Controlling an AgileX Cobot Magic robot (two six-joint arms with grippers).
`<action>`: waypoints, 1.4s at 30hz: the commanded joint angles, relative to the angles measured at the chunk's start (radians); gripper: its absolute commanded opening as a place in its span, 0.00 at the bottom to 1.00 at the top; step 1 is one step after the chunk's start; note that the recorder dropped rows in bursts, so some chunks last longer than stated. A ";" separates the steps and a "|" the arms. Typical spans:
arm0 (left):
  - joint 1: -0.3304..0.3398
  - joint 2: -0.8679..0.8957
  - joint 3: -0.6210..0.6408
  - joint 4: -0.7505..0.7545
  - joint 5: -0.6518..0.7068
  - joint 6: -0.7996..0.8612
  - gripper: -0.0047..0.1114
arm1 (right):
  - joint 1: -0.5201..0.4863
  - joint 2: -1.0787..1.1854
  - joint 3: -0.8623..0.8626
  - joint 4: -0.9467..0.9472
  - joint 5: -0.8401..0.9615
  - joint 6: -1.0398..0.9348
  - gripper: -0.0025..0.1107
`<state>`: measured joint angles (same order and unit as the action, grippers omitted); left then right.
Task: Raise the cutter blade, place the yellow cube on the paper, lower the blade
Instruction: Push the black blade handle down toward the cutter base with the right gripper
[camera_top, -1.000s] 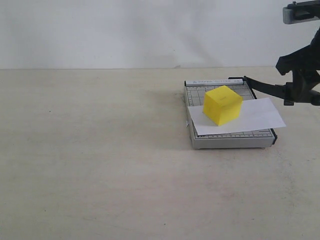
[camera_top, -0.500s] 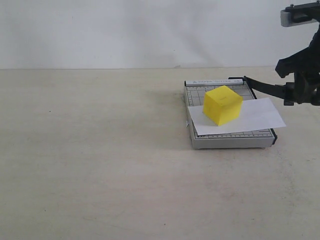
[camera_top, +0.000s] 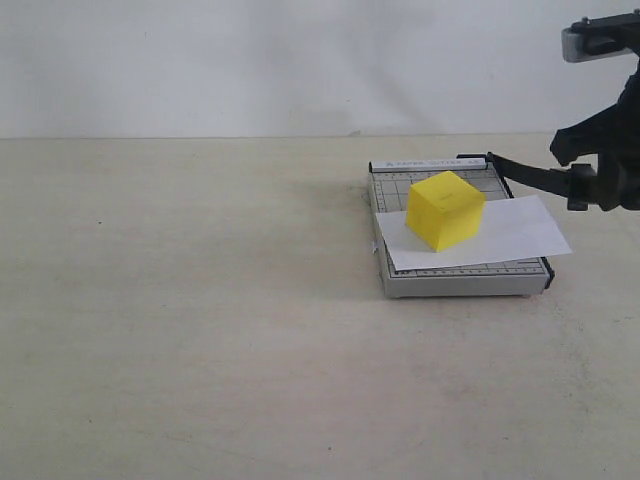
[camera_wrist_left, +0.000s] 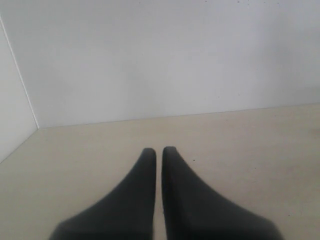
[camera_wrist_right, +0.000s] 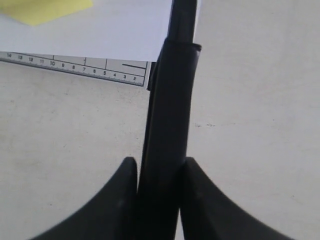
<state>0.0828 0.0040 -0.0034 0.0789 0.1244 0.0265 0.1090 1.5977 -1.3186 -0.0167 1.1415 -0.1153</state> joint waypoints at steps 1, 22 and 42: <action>0.005 -0.004 0.003 -0.010 0.002 0.000 0.08 | 0.001 -0.063 0.110 0.008 -0.021 -0.029 0.02; 0.005 -0.004 0.003 -0.010 0.002 0.000 0.08 | 0.001 -0.050 0.666 0.034 -0.551 -0.031 0.02; 0.005 -0.004 0.003 -0.010 0.002 0.000 0.08 | 0.001 -0.044 0.691 0.090 -0.598 -0.104 0.17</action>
<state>0.0828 0.0040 -0.0034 0.0789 0.1262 0.0265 0.1090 1.6005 -0.6472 0.0438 0.4060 -0.1595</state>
